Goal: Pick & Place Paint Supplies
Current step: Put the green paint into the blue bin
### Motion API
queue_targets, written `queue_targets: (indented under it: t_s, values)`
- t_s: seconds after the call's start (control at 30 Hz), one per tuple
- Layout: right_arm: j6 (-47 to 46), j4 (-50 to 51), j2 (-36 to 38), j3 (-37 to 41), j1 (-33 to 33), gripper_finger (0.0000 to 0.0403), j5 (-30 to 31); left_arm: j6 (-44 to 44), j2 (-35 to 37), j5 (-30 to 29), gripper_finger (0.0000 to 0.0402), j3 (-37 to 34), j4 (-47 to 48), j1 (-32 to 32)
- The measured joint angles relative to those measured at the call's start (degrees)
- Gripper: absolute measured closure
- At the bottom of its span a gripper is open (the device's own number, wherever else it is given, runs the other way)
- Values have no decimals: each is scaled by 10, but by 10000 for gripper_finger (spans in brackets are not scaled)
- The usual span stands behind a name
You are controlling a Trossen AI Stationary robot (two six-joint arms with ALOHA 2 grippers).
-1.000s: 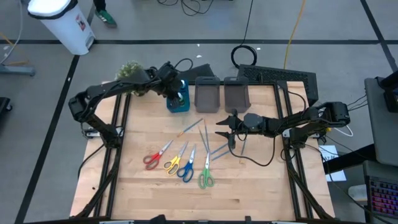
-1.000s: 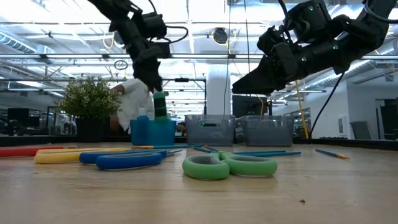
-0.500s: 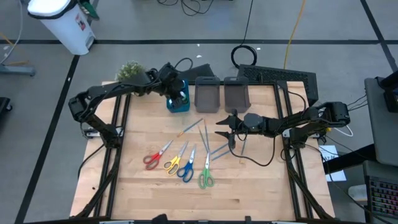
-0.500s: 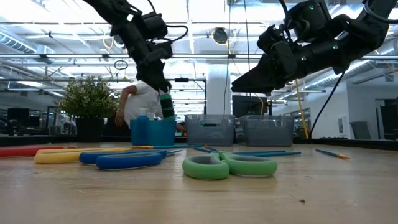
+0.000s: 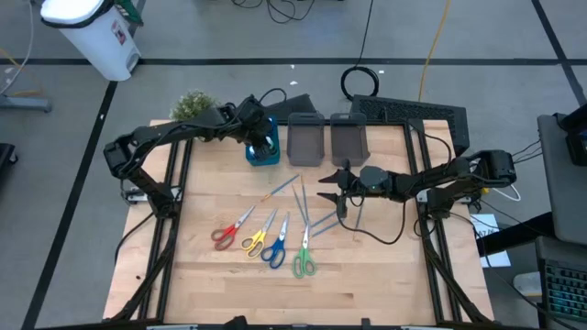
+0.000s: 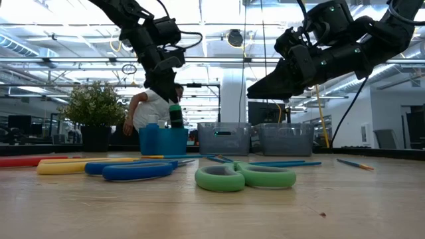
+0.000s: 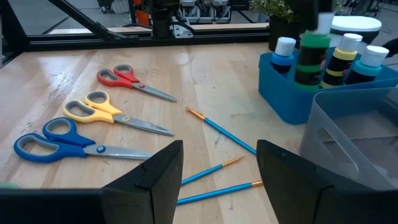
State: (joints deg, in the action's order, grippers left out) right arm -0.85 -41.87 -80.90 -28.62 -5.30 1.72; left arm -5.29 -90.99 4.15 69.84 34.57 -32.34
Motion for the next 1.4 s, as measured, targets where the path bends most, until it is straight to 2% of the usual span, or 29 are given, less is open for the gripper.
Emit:
queue_targets:
  t_s: [0.23,1.03,1.4]
  values:
    - [0,-1,0,0,0,206,0,-2,-23,-2,277,0,-2,0]
    - [0,1,0,0,0,206,0,3,-24,-15,277,0,0,17]
    - [0,2,0,0,0,206,0,-3,-76,-12,274,2,-5,17]
